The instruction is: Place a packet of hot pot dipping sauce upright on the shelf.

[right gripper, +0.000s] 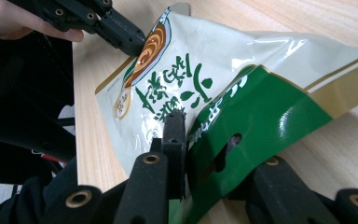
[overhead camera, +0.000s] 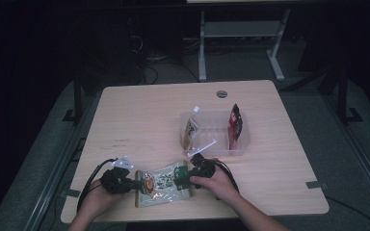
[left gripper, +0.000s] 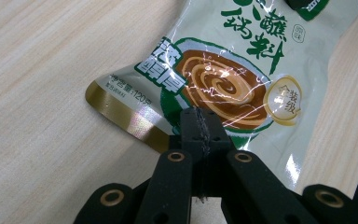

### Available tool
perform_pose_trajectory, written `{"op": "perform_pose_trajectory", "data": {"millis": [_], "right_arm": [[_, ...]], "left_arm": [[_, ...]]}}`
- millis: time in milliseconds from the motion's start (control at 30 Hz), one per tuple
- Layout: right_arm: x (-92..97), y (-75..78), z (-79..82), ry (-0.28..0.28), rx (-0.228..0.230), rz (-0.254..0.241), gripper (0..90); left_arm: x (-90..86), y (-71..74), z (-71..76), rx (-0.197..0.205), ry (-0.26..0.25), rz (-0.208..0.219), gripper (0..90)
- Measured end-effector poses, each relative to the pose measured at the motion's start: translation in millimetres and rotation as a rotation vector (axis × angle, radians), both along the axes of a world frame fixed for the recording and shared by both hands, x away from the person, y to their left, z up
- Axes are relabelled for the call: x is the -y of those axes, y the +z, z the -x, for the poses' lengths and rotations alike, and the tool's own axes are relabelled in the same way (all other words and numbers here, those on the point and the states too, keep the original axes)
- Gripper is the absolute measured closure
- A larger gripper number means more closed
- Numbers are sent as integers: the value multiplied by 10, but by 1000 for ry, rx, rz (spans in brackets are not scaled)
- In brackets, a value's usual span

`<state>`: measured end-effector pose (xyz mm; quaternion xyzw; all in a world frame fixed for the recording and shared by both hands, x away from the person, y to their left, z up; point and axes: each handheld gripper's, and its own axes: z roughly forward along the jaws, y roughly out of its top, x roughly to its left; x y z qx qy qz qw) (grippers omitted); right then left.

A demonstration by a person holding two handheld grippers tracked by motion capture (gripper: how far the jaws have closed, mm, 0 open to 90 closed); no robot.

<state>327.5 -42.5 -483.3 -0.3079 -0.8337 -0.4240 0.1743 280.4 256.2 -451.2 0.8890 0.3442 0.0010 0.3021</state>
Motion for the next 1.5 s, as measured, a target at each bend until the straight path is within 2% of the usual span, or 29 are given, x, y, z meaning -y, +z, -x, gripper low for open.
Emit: {"op": "perform_pose_trajectory", "data": {"millis": [133,233,333,433,667,733,800,967,1033,1200,1300,1333,1433,1467,1500], "right_arm": [[9,-10,-13,-6,17,-8,711],[10,-9,-13,-18,12,-14,690],[31,0,-22,-31,24,-4,687],[35,3,-23,-27,12,-6,747],[16,39,-1,-12,31,-8,853],[14,58,8,-10,27,-14,885],[11,83,16,2,29,-18,897],[18,163,33,22,36,-33,900],[31,187,31,29,42,-47,900],[63,302,41,49,51,-87,900],[81,359,47,56,57,-103,900],[91,386,50,58,56,-117,900],[138,468,57,57,57,-143,900],[172,505,51,57,57,-180,900],[172,505,51,57,57,-180,900]], "left_arm": [[-12,-1,-6,-1,-11,-1,900],[-11,0,-6,-1,-12,-2,899],[-11,0,-4,-2,-11,-1,900],[-10,0,-5,-2,-12,-2,900],[-10,1,-5,-2,-14,-3,900],[-2,4,-1,11,-26,-12,899],[12,10,12,25,-53,-25,899],[27,17,24,28,-63,-31,897],[18,19,30,21,-52,-14,854],[-25,20,18,40,-40,-3,742],[-63,35,14,60,-18,11,664],[-78,45,12,68,-9,23,664],[-99,68,13,94,-15,35,605],[-102,78,15,100,-21,36,580],[-96,82,20,109,-18,44,580]]}}
